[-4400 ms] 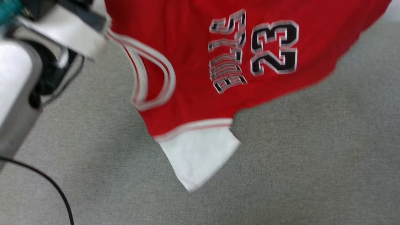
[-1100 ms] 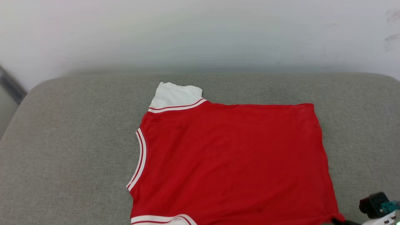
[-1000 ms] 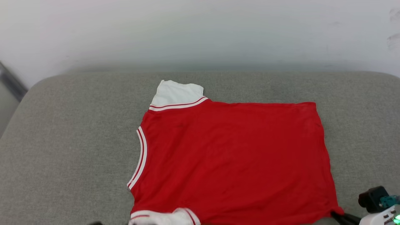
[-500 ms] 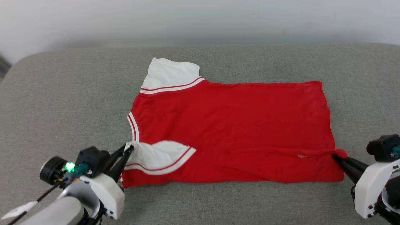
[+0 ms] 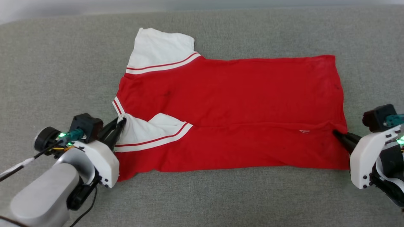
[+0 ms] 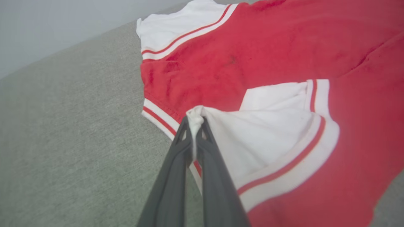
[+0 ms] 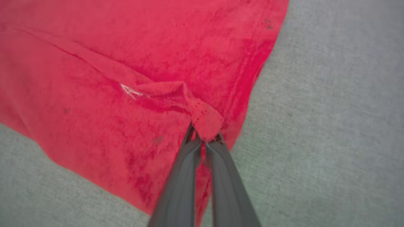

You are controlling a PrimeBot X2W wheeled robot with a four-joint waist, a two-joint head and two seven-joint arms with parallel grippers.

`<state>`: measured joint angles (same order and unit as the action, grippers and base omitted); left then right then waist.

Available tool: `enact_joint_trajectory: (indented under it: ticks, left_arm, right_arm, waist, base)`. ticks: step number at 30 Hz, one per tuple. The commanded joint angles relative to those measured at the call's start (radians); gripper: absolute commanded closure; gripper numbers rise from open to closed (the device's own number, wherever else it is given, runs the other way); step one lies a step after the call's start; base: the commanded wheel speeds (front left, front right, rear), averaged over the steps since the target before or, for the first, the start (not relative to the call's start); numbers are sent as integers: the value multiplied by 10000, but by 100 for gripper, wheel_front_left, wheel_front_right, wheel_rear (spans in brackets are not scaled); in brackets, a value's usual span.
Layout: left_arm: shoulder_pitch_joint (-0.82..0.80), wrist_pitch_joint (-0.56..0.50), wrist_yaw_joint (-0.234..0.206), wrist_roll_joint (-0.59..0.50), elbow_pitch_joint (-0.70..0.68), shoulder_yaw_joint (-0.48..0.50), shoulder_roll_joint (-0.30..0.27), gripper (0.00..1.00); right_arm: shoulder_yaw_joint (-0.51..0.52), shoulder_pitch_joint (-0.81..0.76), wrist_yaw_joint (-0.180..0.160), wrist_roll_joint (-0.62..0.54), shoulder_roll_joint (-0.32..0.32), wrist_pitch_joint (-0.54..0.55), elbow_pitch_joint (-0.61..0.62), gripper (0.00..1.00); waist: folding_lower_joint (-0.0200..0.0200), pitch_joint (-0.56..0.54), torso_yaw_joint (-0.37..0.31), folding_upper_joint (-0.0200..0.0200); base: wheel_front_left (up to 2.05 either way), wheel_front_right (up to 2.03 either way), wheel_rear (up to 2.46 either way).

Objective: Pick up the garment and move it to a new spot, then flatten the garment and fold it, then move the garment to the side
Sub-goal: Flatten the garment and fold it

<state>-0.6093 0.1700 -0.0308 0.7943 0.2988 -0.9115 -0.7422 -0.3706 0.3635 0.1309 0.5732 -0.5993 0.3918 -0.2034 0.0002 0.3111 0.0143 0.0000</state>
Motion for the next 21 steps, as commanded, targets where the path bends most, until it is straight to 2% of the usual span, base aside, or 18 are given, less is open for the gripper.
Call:
enact_joint_trajectory:
  ticks: [1, 6, 12, 13, 14, 15, 18, 19, 21]
  left_arm:
    - [-170, 11, 177, 57, 271, -77, 228, 100]
    - [-470, 161, 756, 67, 1720, -320, 836, 100]
    - [-499, 330, 1152, 248, 2949, -379, 1229, 98]
    - [-521, 346, 1172, 287, 3086, -360, 1263, 38]
    - [-575, 420, 1176, 318, 3162, -308, 1272, 0]
    - [-599, 440, 1204, 391, 3223, -271, 1278, 0]
    - [-728, 480, 1234, 285, 3255, -282, 1152, 0]
    - [-909, 576, 1083, 156, 3125, -178, 932, 0]
    - [-907, 469, 1092, 147, 2889, -169, 756, 0]
  right_arm:
    - [-150, 201, -4, -68, 30, 111, -227, 100]
    - [-674, 535, -9, -3, 62, 275, -1079, 100]
    - [-1060, 625, -5, 319, 173, 5, -1540, 100]
    - [-1072, 577, -5, 379, 163, -46, -1560, 76]
    - [-1089, 521, -4, 405, 135, -123, -1506, 14]
    - [-1035, 494, -4, 423, 93, -267, -1440, 0]
    - [-959, 411, -4, 427, -22, -503, -1269, 0]
    - [-858, 252, -4, 489, -87, -658, -1060, 0]
    - [-742, 55, -4, 461, -163, -759, -847, 0]
  waist:
    - [-2, 194, 23, 0]
    - [-2, 284, 54, 0]
    - [-2, -45, 72, 0]
    - [-2, -145, 92, 0]
    - [-2, -250, 112, 0]
    - [-2, -367, 136, 0]
    - [-2, -604, 191, 0]
    - [-2, -833, 238, 0]
    - [-2, -1059, 289, 0]
  base:
    - [0, 0, 0]
    - [0, 0, 0]
    - [0, 0, 0]
    - [0, 0, 0]
    - [0, 0, 0]
    - [0, 0, 0]
    - [0, 0, 0]
    - [0, 0, 0]
    - [0, 0, 0]
